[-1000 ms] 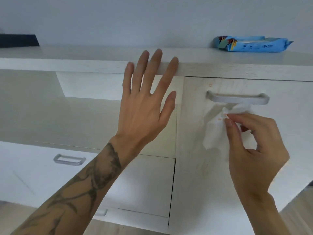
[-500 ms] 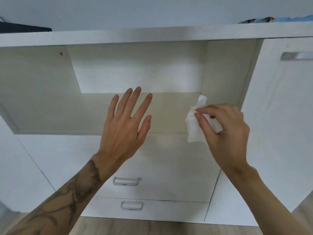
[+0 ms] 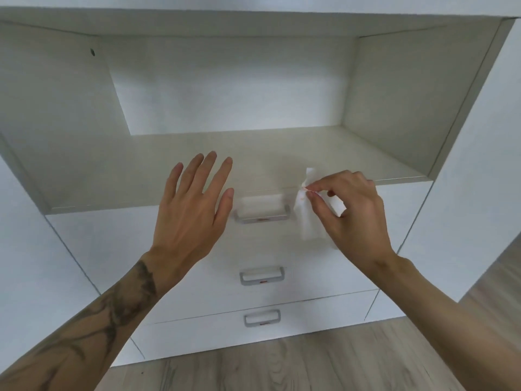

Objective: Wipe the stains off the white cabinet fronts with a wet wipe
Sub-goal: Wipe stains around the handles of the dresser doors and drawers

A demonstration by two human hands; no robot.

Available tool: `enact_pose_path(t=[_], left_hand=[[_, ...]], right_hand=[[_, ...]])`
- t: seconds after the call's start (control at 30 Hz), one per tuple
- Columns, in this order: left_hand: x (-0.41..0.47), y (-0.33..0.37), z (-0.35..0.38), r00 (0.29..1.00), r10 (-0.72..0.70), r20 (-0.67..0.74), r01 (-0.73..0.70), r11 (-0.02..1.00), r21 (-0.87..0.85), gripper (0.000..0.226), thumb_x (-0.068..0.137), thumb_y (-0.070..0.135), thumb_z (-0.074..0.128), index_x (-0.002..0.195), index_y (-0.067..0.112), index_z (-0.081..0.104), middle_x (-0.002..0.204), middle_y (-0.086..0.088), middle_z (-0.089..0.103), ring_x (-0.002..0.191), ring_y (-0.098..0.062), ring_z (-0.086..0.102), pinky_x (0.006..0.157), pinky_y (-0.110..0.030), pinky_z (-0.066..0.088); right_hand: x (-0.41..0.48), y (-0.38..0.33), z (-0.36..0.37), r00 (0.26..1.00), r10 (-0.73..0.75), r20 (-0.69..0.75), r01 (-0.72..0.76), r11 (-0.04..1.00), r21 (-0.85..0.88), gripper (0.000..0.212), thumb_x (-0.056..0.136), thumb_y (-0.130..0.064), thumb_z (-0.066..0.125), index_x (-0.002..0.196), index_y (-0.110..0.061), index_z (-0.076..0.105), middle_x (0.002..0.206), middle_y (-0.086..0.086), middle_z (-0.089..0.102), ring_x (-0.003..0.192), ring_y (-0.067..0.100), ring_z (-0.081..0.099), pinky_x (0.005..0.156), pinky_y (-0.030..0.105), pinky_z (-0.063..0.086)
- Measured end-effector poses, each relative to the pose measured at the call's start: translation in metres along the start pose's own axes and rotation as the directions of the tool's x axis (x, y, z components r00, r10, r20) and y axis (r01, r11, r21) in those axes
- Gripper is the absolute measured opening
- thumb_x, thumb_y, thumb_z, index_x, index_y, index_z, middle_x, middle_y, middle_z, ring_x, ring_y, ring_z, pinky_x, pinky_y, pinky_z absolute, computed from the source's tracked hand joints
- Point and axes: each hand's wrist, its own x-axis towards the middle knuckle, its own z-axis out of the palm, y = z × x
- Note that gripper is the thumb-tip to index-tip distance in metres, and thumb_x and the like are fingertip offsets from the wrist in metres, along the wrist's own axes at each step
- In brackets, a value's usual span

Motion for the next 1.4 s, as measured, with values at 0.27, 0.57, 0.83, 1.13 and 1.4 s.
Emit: enact_pose_path(t=[0.27,0.57,0.83,1.13,1.4], left_hand=[[-0.031,-0.024,0.029,0.995,-0.089,-0.044,0.088,0.996,-0.007,0.058,0.116,0.037,0.022,0.158,0.009,0.048,0.16,-0.02,0.049,0.149,-0.04,0.043,0.127,-0.056,0.028],[-0.034,-0.03,0.057,0.973,-0.042,-0.225,0.063,0.994,0.09,0.052,0.117,0.036,0.029,0.159,0.01,0.046,0.158,-0.016,0.051,0.134,-0.038,0.052,0.11,-0.054,0.037],[-0.034,-0.028,0.078,0.943,-0.077,-0.323,0.122,0.985,0.122,0.051,0.116,0.037,0.027,0.156,0.011,0.047,0.15,-0.017,0.054,0.127,-0.039,0.051,0.108,-0.055,0.035],[-0.033,-0.025,0.09,0.914,-0.11,-0.39,0.15,0.986,0.072,0.049,0.115,0.036,0.029,0.151,0.01,0.051,0.144,-0.016,0.058,0.126,-0.038,0.051,0.109,-0.056,0.033],[-0.033,-0.026,0.092,0.908,-0.111,-0.404,0.156,0.985,0.078,0.048,0.115,0.035,0.03,0.151,0.012,0.051,0.142,-0.015,0.058,0.124,-0.037,0.051,0.109,-0.056,0.034]], right_hand=[[-0.027,-0.01,0.053,1.0,-0.019,-0.014,0.02,0.999,0.027,0.02,0.095,-0.008,0.079,0.112,-0.018,0.079,0.104,-0.002,0.073,0.095,0.023,0.064,0.086,0.038,0.046],[-0.041,0.022,0.08,0.98,-0.133,-0.148,0.15,0.982,0.114,0.015,0.095,-0.02,0.081,0.109,-0.018,0.083,0.11,-0.007,0.075,0.107,0.023,0.054,0.087,0.048,0.046],[-0.033,0.008,0.1,0.965,-0.178,-0.193,0.219,0.952,0.215,0.012,0.094,-0.029,0.082,0.101,-0.02,0.084,0.103,-0.014,0.074,0.108,0.009,0.049,0.092,0.039,0.04],[-0.037,0.002,0.099,0.974,-0.132,-0.182,0.165,0.97,0.179,0.013,0.095,-0.03,0.081,0.101,-0.019,0.084,0.105,-0.011,0.074,0.109,0.015,0.05,0.086,0.051,0.044],[-0.04,0.009,0.09,0.984,-0.08,-0.161,0.107,0.98,0.165,0.009,0.095,-0.026,0.082,0.101,-0.02,0.083,0.106,-0.011,0.075,0.11,0.017,0.049,0.086,0.058,0.044]])
